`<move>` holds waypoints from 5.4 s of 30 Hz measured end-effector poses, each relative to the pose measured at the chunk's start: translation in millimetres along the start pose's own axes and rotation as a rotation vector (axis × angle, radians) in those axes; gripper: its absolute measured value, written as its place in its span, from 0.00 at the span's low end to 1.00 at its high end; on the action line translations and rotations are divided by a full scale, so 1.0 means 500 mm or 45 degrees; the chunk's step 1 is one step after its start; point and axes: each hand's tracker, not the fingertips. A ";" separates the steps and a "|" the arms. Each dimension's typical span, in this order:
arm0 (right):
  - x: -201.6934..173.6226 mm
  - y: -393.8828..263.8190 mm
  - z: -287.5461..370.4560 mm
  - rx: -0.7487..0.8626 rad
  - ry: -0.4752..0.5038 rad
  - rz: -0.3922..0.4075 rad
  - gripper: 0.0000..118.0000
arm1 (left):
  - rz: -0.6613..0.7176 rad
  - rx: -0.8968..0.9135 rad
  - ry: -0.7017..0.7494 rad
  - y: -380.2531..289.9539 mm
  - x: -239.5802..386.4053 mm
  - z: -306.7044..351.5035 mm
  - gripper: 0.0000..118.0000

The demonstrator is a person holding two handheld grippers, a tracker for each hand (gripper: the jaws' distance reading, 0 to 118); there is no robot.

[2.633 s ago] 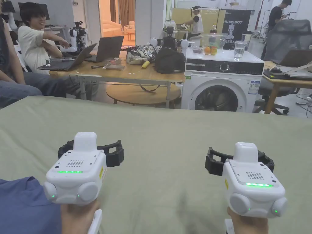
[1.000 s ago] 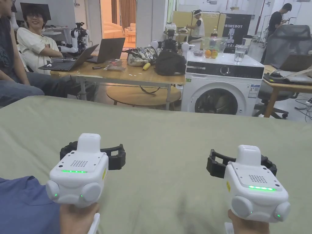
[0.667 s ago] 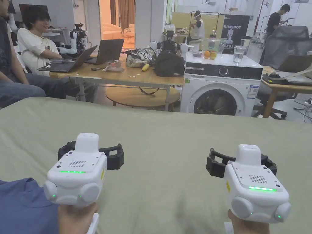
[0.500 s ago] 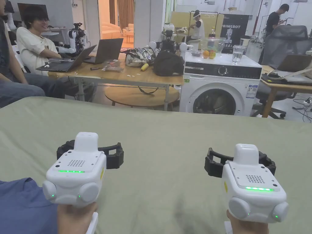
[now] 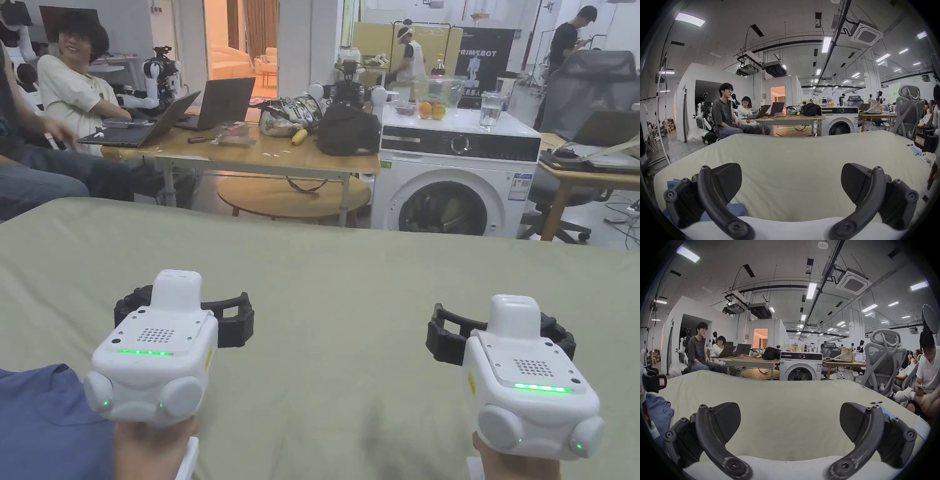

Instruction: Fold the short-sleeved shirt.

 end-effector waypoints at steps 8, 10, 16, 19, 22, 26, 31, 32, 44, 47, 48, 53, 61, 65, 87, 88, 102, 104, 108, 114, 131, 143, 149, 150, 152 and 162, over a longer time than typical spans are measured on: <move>-0.006 -0.005 0.003 -0.027 0.021 -0.010 1.00 | 0.022 -0.007 0.005 0.001 0.000 0.005 1.00; -0.007 -0.006 0.006 -0.025 0.019 -0.009 1.00 | 0.019 -0.012 0.004 0.001 0.000 0.006 1.00; -0.011 -0.003 0.013 -0.010 0.009 -0.012 1.00 | 0.047 0.001 -0.013 0.004 0.002 0.010 1.00; -0.015 0.001 0.017 0.002 0.006 -0.004 1.00 | 0.061 0.007 -0.013 0.006 0.005 0.011 1.00; -0.017 0.004 0.018 0.006 -0.003 0.003 1.00 | 0.058 0.021 0.005 0.003 0.008 0.012 1.00; -0.018 0.007 0.020 0.015 -0.001 0.001 0.81 | 0.057 0.062 -0.034 0.001 0.014 0.023 0.98; -0.024 0.008 0.021 0.013 -0.027 0.016 0.05 | 0.022 0.032 -0.016 0.008 0.024 0.017 0.05; -0.025 0.009 0.025 0.023 -0.039 0.020 0.00 | 0.040 0.035 -0.026 0.007 0.022 0.018 0.02; -0.069 0.035 0.038 -0.008 0.043 -0.036 0.00 | 0.046 -0.034 0.094 0.016 -0.048 0.049 0.00; -0.124 0.048 0.039 -0.017 0.117 -0.041 0.00 | 0.093 -0.092 0.167 0.020 -0.114 0.072 0.00; -0.151 0.053 0.041 -0.013 0.157 -0.038 0.00 | 0.106 -0.118 0.196 0.020 -0.141 0.083 0.00; -0.288 0.065 0.054 -0.019 0.351 -0.033 0.00 | 0.172 -0.231 0.360 0.024 -0.276 0.139 0.00; -0.455 0.047 0.075 -0.067 0.558 0.023 0.00 | 0.279 -0.527 0.393 0.003 -0.459 0.206 0.00; -0.485 0.034 0.079 -0.085 0.603 0.045 0.00 | 0.316 -0.705 0.331 -0.023 -0.507 0.204 0.42; -0.422 -0.030 0.058 -0.171 0.533 0.151 0.00 | 0.124 -1.084 0.134 -0.227 -0.411 0.124 0.37; -0.420 -0.031 0.059 -0.172 0.529 0.154 0.00 | 0.146 -1.072 0.113 -0.224 -0.414 0.124 0.20; -0.357 0.007 0.070 -0.124 0.475 0.104 0.00 | 0.205 -0.689 0.019 -0.054 -0.419 0.170 0.00; -0.343 0.018 0.071 -0.112 0.463 0.089 0.00 | 0.212 -0.618 0.001 0.002 -0.410 0.175 0.00; -0.308 0.038 0.074 -0.078 0.423 0.073 0.00 | 0.179 -0.463 -0.065 0.124 -0.371 0.175 0.00; -0.229 0.076 0.084 -0.026 0.357 0.045 0.00 | 0.125 -0.351 -0.217 0.261 -0.255 0.145 0.00; 0.131 0.128 0.155 0.063 -0.048 0.050 0.00 | -0.038 -0.337 -0.971 0.324 0.348 0.037 0.00; 0.248 0.057 0.167 -0.064 -0.185 -0.002 0.00 | -0.189 -0.695 -1.255 0.035 0.562 0.099 0.00; 0.234 0.036 0.157 -0.113 -0.155 -0.014 0.00 | -0.111 -0.707 -1.204 0.022 0.500 0.113 0.41; 0.229 0.037 0.157 -0.111 -0.148 -0.011 0.00 | -0.077 -0.666 -1.174 0.030 0.481 0.117 0.41; 0.218 0.042 0.155 -0.103 -0.130 -0.007 0.00 | -0.023 -0.581 -1.083 0.049 0.436 0.121 0.41; 0.146 0.070 0.139 -0.095 -0.025 -0.002 0.00 | 0.053 -0.483 -0.625 0.040 0.215 0.110 0.00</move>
